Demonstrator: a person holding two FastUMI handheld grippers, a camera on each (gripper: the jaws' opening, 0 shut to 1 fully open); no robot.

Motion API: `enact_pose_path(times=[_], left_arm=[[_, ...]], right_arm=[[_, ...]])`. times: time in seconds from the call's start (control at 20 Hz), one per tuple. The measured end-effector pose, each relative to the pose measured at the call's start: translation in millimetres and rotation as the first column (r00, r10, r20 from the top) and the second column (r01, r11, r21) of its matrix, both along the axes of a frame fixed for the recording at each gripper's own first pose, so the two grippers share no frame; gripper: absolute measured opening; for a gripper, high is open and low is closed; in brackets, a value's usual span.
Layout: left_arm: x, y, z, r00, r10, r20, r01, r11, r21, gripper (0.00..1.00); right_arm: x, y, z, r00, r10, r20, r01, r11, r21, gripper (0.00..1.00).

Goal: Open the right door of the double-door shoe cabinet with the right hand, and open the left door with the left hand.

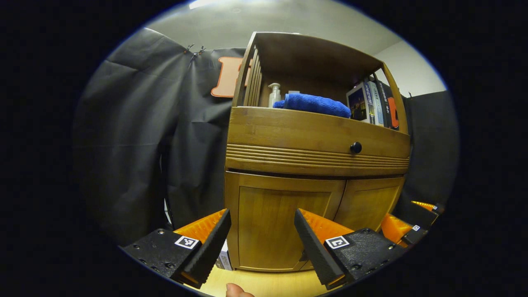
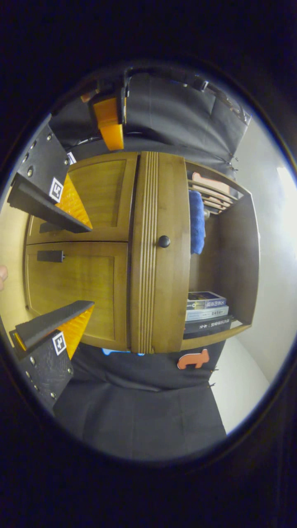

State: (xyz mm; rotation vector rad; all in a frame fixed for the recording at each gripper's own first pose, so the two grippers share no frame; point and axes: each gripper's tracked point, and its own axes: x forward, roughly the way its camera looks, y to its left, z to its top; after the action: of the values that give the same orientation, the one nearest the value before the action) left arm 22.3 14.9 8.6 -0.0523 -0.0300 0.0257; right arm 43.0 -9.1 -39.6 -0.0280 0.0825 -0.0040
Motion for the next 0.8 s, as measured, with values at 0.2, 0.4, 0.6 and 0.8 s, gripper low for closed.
enact_pose_path(times=[0.2, 0.4, 0.6, 0.8], left_arm=[[2, 18, -1, 0.999, 0.036, 0.002, -0.036, 0.999, -0.009, 0.92], [3, 39, -2, 0.997, 0.079, 0.003, -0.078, 0.997, -0.005, 0.96], [4, 61, -10, 0.992, 0.121, -0.022, -0.121, 0.993, 0.013, 0.95], [5, 73, -15, 0.989, 0.143, -0.031, -0.143, 0.99, 0.011, 0.95]], right_arm=[[18, 7, -32, 0.998, 0.018, -0.067, -0.018, 1.0, -0.003, 0.98], [32, 17, -68, 0.987, 0.036, -0.157, -0.038, 0.999, -0.015, 0.98], [53, 19, -99, 0.977, 0.011, -0.212, -0.023, 0.998, -0.053, 0.76], [70, 22, -128, 0.963, 0.003, -0.268, -0.016, 0.999, -0.048, 0.67]])
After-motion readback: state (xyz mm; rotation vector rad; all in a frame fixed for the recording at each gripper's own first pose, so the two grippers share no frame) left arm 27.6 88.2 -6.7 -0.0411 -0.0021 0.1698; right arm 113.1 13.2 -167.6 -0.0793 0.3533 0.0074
